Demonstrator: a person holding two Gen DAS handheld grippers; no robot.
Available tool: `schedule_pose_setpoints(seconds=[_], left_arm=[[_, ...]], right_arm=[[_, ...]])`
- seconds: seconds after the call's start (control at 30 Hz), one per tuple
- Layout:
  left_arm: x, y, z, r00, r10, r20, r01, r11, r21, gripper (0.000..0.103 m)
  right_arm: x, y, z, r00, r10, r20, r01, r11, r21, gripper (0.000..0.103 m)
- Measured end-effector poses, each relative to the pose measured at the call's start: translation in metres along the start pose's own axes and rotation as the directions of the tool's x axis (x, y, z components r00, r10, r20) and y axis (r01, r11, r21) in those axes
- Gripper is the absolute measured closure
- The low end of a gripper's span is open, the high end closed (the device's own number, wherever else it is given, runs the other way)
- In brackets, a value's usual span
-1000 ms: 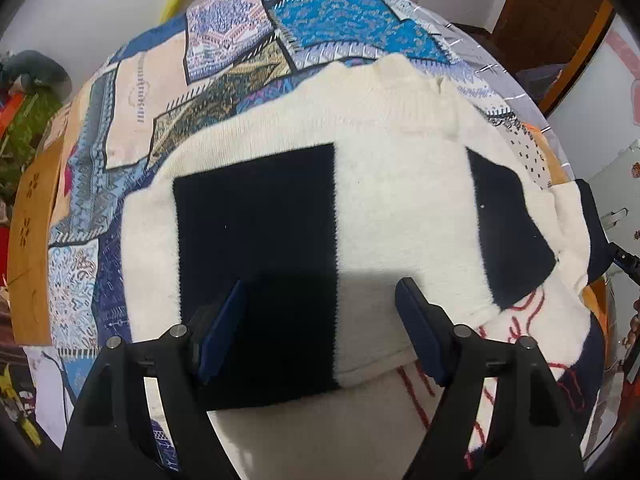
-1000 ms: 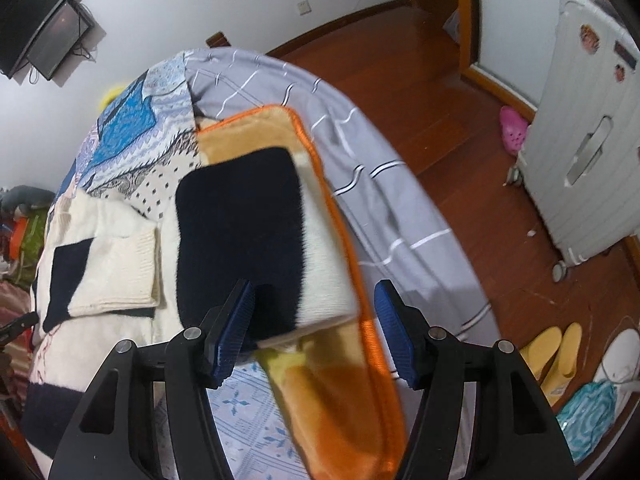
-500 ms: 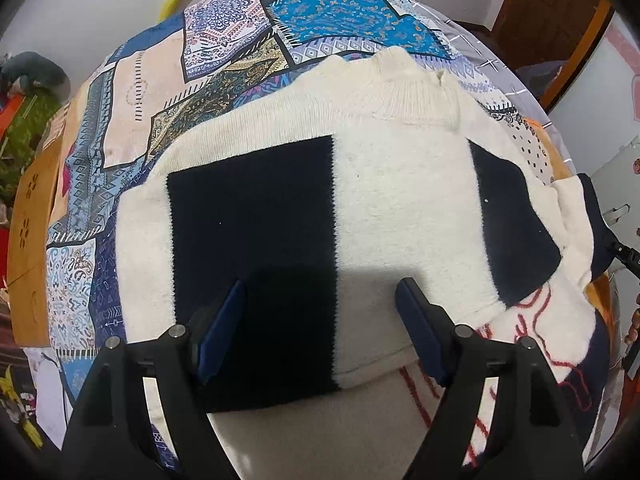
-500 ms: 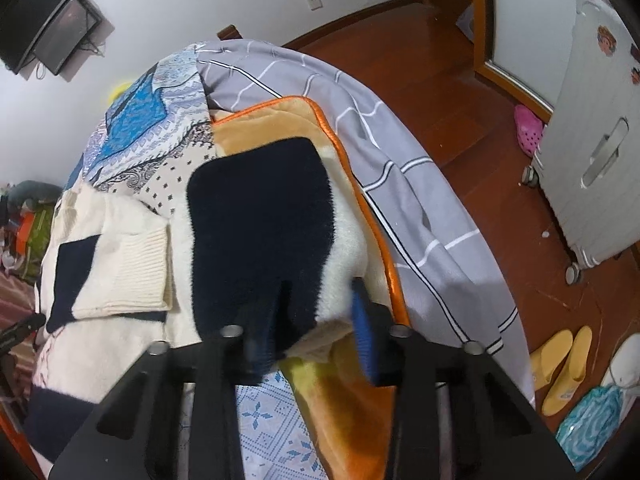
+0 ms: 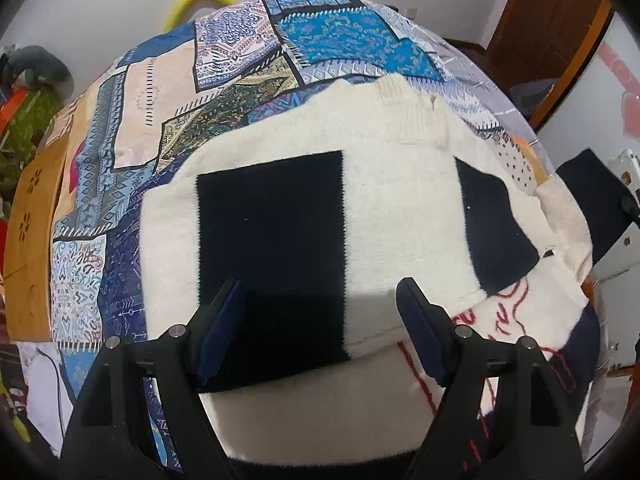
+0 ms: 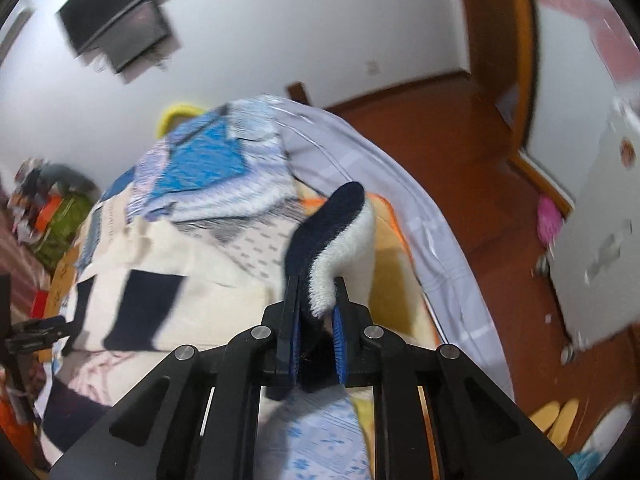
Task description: Fold small clothes
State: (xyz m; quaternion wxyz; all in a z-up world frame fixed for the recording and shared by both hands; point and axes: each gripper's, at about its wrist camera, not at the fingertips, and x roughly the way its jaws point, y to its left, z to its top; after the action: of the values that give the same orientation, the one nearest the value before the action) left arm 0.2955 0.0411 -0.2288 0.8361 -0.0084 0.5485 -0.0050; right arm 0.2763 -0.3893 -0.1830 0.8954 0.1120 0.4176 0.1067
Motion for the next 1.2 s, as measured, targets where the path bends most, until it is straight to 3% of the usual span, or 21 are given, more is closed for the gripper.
schedule_pose_setpoints(seconds=[0.27, 0.4, 0.53, 0.8, 0.93, 1.03, 1.13, 1.2], left_arm=[[-0.018, 0.007, -0.006, 0.999, -0.019, 0.039, 0.019, 1.0, -0.009, 0.025], [-0.028, 0.014, -0.013, 0.998, -0.026, 0.058, 0.027, 1.0, -0.009, 0.025], [-0.036, 0.023, -0.019, 0.997, -0.022, 0.071, 0.023, 1.0, -0.016, 0.025], [-0.033, 0.037, -0.025, 0.998, -0.016, 0.058, 0.019, 0.998, -0.06, 0.025], [-0.028, 0.036, -0.026, 0.999, -0.012, 0.044, 0.015, 0.998, -0.062, 0.025], [-0.024, 0.031, -0.026, 0.999, -0.016, 0.033, 0.018, 0.998, -0.055, 0.025], [-0.022, 0.025, -0.025, 0.999, -0.017, 0.029, 0.018, 0.999, -0.043, 0.025], [-0.02, 0.023, -0.025, 1.0, -0.019, 0.025, 0.02, 0.999, -0.039, 0.025]], right_arm=[[-0.002, 0.087, 0.014, 0.996, 0.092, 0.014, -0.088, 0.979, -0.182, 0.091], [0.018, 0.126, 0.006, 0.991, 0.126, -0.034, -0.131, 0.961, -0.245, 0.091], [0.047, 0.151, -0.013, 0.982, 0.135, -0.134, -0.168, 0.946, -0.276, 0.091], [0.086, 0.16, -0.049, 0.944, 0.124, -0.306, -0.212, 0.938, -0.273, 0.084], [0.078, 0.157, -0.05, 0.938, 0.132, -0.321, -0.224, 0.936, -0.271, 0.077], [0.068, 0.152, -0.049, 0.93, 0.163, -0.331, -0.25, 0.937, -0.243, 0.064], [0.051, 0.147, -0.045, 0.935, 0.19, -0.3, -0.265, 0.935, -0.236, 0.062], [0.042, 0.142, -0.041, 0.941, 0.198, -0.276, -0.263, 0.939, -0.224, 0.054]])
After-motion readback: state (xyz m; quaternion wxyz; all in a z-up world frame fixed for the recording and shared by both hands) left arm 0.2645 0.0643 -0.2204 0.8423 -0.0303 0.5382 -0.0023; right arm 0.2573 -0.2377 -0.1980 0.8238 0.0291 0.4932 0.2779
